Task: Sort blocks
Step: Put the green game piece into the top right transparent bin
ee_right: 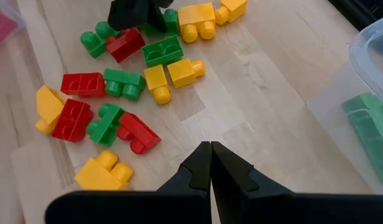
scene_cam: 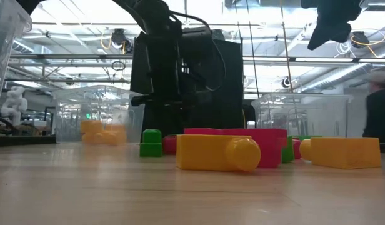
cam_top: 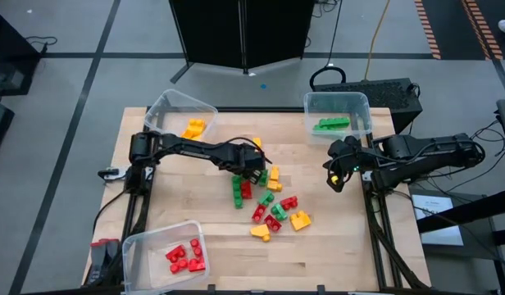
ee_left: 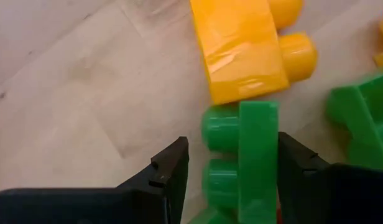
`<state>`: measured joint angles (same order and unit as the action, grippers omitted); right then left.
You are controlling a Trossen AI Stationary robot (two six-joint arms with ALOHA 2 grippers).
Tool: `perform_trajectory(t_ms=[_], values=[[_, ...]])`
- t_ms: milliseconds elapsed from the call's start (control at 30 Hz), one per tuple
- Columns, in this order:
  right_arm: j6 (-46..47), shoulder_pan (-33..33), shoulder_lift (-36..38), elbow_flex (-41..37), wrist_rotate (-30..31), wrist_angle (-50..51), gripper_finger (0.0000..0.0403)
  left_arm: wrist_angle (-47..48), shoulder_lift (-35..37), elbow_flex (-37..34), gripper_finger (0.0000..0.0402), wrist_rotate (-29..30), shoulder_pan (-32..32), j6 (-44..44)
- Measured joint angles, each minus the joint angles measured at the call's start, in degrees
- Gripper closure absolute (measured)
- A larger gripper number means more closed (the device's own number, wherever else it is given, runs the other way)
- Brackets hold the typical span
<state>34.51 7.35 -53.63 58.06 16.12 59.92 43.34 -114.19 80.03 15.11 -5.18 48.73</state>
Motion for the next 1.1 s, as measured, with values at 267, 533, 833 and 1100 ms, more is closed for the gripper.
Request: perform_trajectory(t_ms=[267,533,833,1100], values=[[-1.3,0.0,0.0,0.0,0.0,0.2,0.0397,-4.5,-4.2,0.2,0.0258,-4.8,-0.4,-2.6],[-0.7,0.0,0.0,0.0,0.0,0.2,0.0397,-3.3,-5.5,0.3,0.0309,-6.1,-0.5,-2.7],[0.8,0.0,0.0,0.0,0.0,0.2,0.0397,-3.7,-5.6,3.1,0.0396,-7.8,-0.4,-6.0],[0.8,0.0,0.2,0.0,0.0,-0.7,0.0397,4.6,-6.4,10.7,0.0398,-7.8,-0.4,-9.3]])
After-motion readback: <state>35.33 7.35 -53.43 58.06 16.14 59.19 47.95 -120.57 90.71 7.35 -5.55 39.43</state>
